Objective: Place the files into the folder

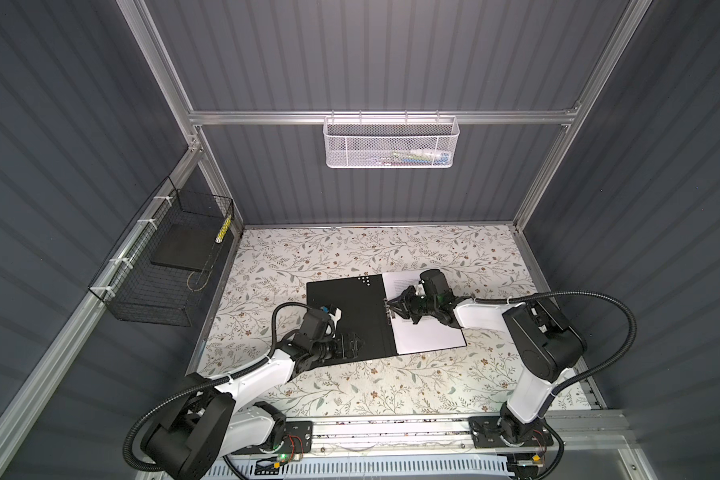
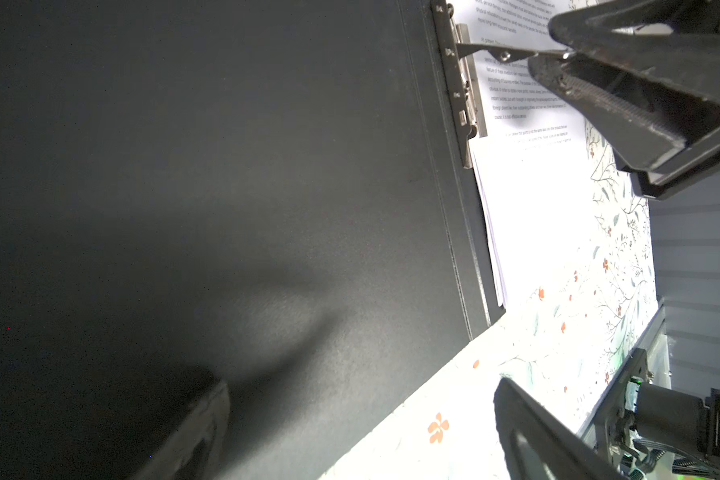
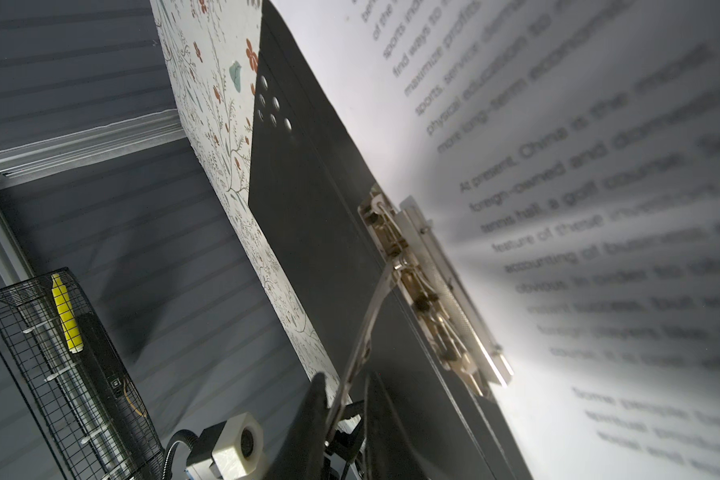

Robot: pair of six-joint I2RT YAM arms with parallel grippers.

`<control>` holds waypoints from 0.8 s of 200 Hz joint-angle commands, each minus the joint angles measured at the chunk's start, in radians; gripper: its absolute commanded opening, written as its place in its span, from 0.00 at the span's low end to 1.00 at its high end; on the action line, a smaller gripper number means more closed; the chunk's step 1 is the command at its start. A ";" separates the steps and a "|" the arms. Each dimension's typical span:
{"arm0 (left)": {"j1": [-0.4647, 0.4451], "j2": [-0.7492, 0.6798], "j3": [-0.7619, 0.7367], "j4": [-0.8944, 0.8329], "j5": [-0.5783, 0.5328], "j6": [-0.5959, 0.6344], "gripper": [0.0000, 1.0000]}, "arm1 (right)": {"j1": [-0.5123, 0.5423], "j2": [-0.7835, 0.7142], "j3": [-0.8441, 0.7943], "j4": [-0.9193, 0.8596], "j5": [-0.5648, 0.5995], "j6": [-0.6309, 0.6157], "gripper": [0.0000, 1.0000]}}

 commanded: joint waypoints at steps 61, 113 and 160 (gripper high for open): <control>0.002 0.043 -0.014 -0.022 0.007 0.003 1.00 | 0.000 0.006 -0.018 0.015 -0.020 -0.001 0.15; 0.001 0.072 -0.016 -0.022 -0.006 -0.002 1.00 | 0.005 0.010 -0.024 0.035 -0.032 0.007 0.15; 0.001 0.084 -0.017 -0.018 -0.013 -0.003 1.00 | 0.008 0.017 -0.024 0.046 -0.038 0.011 0.12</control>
